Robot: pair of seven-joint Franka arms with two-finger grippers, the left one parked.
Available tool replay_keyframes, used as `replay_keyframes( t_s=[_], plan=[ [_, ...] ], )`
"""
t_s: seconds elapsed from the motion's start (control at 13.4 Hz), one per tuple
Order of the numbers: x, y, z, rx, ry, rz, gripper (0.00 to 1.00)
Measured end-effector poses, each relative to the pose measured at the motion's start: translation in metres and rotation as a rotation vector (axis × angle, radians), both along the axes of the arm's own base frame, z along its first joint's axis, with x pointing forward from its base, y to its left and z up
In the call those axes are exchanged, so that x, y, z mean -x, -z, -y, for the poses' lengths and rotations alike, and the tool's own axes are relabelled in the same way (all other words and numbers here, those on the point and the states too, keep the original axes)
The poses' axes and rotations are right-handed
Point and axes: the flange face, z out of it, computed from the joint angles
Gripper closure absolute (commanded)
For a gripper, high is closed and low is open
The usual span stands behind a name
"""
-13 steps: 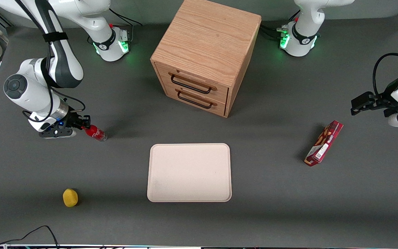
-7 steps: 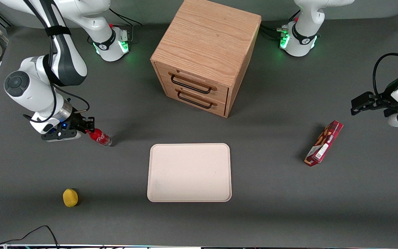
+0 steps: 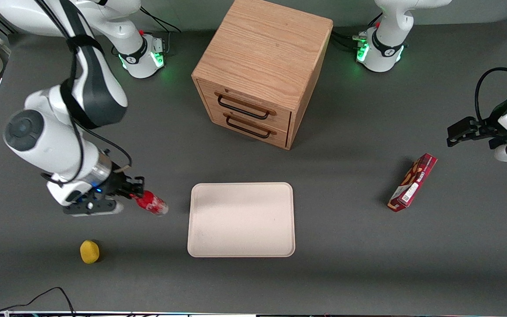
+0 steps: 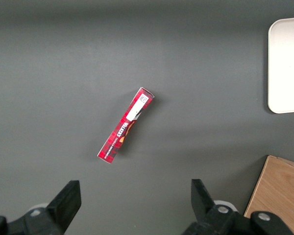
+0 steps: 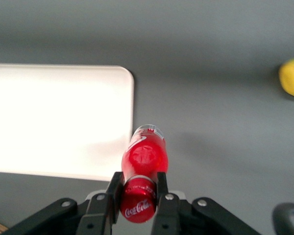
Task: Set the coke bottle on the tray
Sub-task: 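Carry the held bottle over the white tray's edge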
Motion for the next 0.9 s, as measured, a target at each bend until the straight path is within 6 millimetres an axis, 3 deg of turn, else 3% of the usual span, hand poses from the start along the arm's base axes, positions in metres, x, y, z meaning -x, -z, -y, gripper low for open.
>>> replay_keyframes(
  t_s=[0.22, 0.6, 0.9],
  plan=[
    [-0.018, 0.037, -0.046, -0.012, 0.024, -0.022, 1.00],
    [-0.051, 0.087, -0.064, -0.042, 0.040, 0.036, 1.00],
    [-0.049, 0.107, -0.096, -0.055, 0.061, 0.040, 1.00]
  ],
)
